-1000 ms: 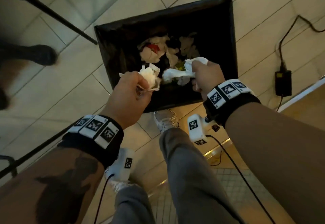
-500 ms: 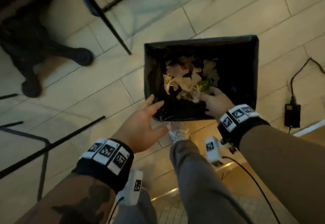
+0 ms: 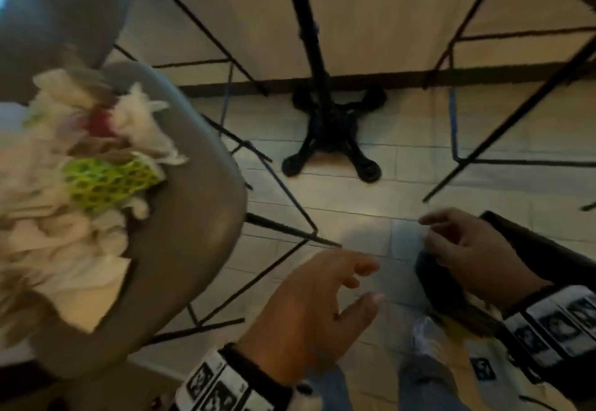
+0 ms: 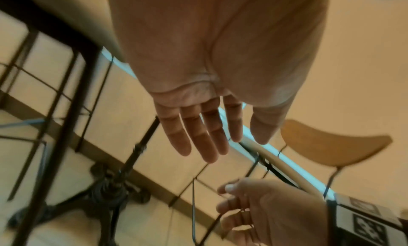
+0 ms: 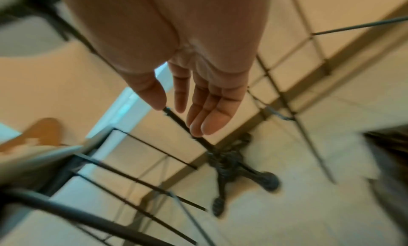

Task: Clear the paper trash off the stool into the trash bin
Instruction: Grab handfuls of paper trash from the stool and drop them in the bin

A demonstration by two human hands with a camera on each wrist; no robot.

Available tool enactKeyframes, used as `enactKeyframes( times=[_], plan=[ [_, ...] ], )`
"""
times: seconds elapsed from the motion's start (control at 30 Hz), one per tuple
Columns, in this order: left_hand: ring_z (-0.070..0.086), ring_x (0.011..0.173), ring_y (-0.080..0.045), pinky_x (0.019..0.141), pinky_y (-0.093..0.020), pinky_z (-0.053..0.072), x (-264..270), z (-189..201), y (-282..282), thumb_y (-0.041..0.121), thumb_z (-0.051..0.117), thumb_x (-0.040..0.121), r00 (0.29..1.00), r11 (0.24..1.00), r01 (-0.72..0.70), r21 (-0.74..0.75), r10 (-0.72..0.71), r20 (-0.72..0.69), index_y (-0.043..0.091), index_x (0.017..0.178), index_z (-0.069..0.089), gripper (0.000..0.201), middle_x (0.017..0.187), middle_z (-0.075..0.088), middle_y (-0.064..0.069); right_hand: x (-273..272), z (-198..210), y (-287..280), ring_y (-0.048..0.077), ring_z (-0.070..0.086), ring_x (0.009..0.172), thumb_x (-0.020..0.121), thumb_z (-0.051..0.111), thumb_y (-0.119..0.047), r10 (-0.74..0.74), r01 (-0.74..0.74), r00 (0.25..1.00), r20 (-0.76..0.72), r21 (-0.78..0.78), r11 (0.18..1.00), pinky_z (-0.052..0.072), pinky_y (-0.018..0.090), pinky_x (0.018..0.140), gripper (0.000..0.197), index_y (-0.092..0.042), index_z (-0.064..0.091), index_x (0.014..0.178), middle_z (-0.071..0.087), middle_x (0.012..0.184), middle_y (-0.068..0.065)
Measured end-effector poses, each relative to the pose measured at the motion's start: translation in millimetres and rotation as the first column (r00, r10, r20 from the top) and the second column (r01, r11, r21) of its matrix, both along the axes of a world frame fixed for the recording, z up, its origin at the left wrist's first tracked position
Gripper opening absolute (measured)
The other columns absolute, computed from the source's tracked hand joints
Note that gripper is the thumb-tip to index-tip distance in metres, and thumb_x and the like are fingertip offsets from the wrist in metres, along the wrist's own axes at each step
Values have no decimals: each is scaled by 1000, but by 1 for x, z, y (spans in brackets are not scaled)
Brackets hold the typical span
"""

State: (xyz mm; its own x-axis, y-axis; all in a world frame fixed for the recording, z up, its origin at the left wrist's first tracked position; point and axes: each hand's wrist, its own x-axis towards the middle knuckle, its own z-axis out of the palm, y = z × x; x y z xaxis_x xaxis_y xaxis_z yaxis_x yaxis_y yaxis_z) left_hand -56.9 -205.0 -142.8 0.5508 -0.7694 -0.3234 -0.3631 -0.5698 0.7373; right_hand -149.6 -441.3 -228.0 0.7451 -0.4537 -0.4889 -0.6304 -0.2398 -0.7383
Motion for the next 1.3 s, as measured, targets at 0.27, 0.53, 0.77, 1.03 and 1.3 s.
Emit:
enactKeyframes(
  times=[0.27,0.53,0.77,1.03,1.3],
  plan=[
    [66,97,-3,76,-13,51,16,87,138,46,64,93,918,923,-331,-196,363,160,41,111,64,19,106,62,25,134,152,106,4,60,94,93,64,-35,336,-297,912,235,-188,936,53,26,77,33,-34,54,124,60,106,-13],
    [51,122,-5,91,-13,45,31,94,224,46,62,88,651,743,-607,-282,668,360,32,117,60,32,125,51,9,248,179,179,16,55,116,85,69,-38,579,-507,789,206,-314,803,50,35,91,62,-39,43,141,51,139,-2],
    [42,127,-4,100,-20,35,41,91,243,49,63,83,553,677,-674,-295,727,406,30,122,56,44,134,45,7,343,168,196,33,48,134,81,70,-49,647,-594,762,-32,-433,678,43,45,107,89,-36,24,156,40,155,11],
    [34,140,-16,116,-21,19,55,74,243,54,66,81,590,719,-676,-163,661,464,25,137,49,65,150,40,-3,347,159,213,21,63,94,84,73,-39,746,-725,638,-190,-476,498,50,31,79,56,-27,54,135,65,115,5],
    [26,148,-30,109,-38,29,69,56,221,51,79,79,690,787,-617,-9,546,476,41,151,39,83,164,23,-7,335,156,209,17,69,72,88,71,-29,678,-649,733,-65,-367,666,51,24,62,17,-25,65,103,69,89,3]
  ],
)
